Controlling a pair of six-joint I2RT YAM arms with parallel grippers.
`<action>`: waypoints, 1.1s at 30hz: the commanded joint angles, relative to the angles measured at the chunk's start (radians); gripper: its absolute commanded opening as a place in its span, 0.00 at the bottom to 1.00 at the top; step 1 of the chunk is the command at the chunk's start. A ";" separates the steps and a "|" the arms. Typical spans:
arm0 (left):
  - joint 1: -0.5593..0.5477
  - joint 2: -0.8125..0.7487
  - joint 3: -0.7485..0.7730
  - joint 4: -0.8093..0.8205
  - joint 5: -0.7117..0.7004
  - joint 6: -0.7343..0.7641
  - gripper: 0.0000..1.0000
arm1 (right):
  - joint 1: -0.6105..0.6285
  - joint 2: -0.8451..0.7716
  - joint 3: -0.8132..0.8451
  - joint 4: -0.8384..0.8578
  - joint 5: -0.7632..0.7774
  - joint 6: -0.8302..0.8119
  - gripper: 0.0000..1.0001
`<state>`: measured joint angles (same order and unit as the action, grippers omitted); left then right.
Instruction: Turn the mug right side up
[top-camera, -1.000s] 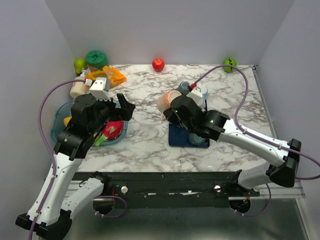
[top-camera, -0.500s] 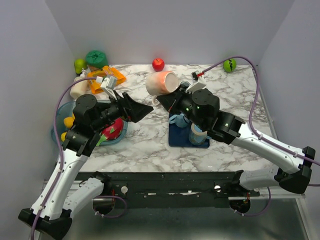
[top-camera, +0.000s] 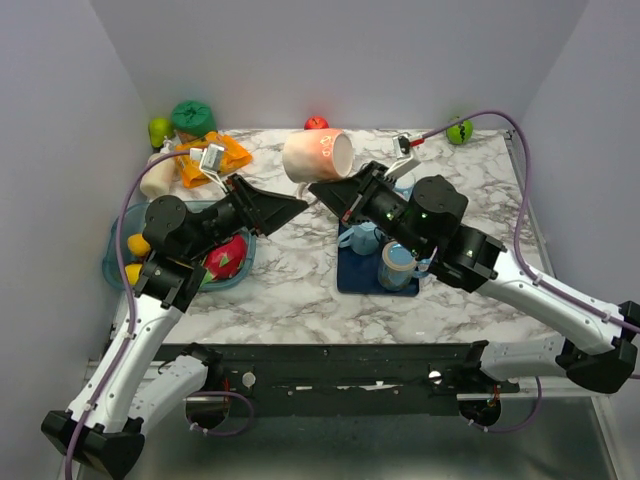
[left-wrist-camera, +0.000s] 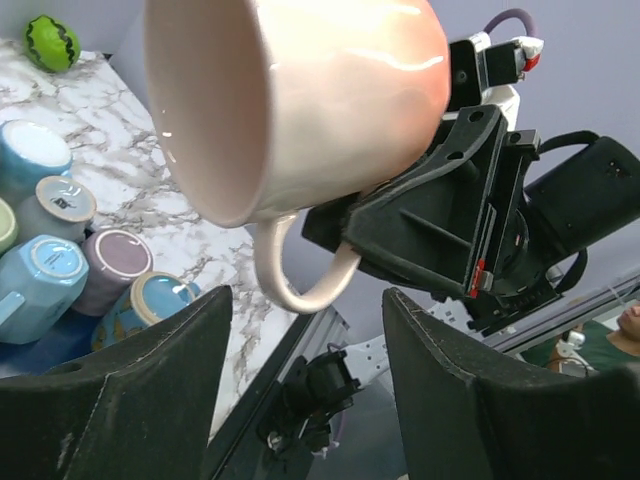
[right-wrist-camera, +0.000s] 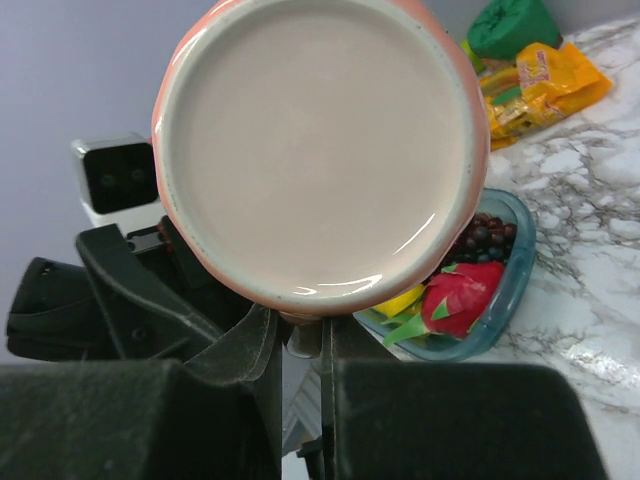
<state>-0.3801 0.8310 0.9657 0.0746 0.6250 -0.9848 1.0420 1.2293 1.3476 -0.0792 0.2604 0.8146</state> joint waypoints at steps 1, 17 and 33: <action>-0.003 0.002 -0.016 0.122 0.051 -0.087 0.68 | 0.007 -0.068 0.004 0.180 -0.050 0.011 0.00; -0.002 0.051 -0.039 0.350 0.087 -0.244 0.46 | 0.007 -0.068 -0.074 0.340 -0.193 -0.006 0.00; -0.003 0.092 -0.041 0.513 0.133 -0.322 0.24 | 0.009 -0.027 -0.105 0.452 -0.291 -0.025 0.00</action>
<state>-0.3767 0.9104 0.9276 0.4931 0.6960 -1.3087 1.0386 1.1858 1.2293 0.2531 0.0601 0.7818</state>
